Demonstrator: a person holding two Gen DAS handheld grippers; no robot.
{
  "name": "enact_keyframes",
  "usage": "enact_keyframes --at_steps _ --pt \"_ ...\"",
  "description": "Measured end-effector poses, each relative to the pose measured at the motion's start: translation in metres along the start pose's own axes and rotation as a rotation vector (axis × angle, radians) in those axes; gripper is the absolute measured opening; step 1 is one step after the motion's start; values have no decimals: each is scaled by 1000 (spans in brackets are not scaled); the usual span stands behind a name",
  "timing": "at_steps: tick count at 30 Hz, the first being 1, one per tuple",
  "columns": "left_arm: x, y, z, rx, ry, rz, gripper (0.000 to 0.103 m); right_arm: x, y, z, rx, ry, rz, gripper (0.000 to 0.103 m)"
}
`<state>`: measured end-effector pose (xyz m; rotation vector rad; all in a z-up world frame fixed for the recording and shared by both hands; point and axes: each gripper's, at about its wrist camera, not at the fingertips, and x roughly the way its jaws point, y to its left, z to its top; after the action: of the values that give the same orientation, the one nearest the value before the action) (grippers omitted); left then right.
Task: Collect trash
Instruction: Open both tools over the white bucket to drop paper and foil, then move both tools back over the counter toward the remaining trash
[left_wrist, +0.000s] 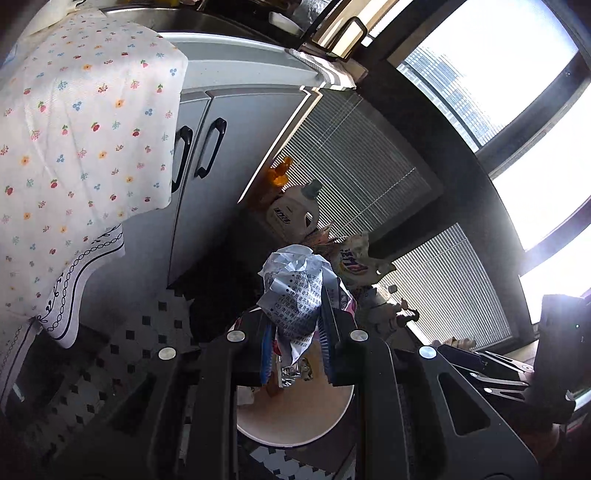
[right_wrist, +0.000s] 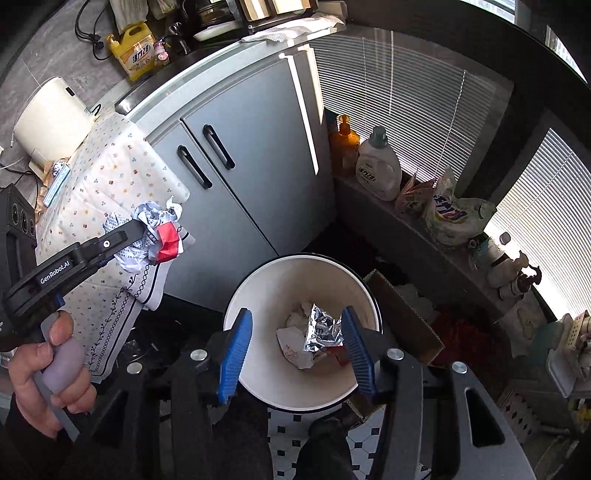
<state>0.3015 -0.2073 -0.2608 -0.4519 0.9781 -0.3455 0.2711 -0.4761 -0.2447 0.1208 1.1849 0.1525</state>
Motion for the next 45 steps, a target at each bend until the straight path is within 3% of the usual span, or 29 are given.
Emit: enact_keyframes --at_steps 8,9,11,12,17,24,32,43,45 --pt "35 -15 -21 52 110 -25 23 -7 -27 -8 82 -8 -36 50" --pt "39 -19 -22 64 130 -32 26 -9 -28 -7 91 -14 -39 50" --pt "50 -26 -25 94 188 -40 45 -13 -30 -6 113 -26 -39 51" --pt "55 -28 -27 109 212 -35 64 -14 -31 -5 128 -30 -34 52" --pt "59 -31 -30 147 247 -40 67 -25 -27 -4 151 -58 -35 53" --pt "29 -19 -9 137 185 -3 68 -33 -13 0 158 -73 -28 58" --pt "-36 14 23 127 77 58 72 -36 42 19 100 -95 25 65" --pt "-125 71 67 100 -72 153 94 -43 129 56 16 -162 76 81" --pt "-141 83 73 96 -100 166 97 -45 147 61 4 -186 73 88"
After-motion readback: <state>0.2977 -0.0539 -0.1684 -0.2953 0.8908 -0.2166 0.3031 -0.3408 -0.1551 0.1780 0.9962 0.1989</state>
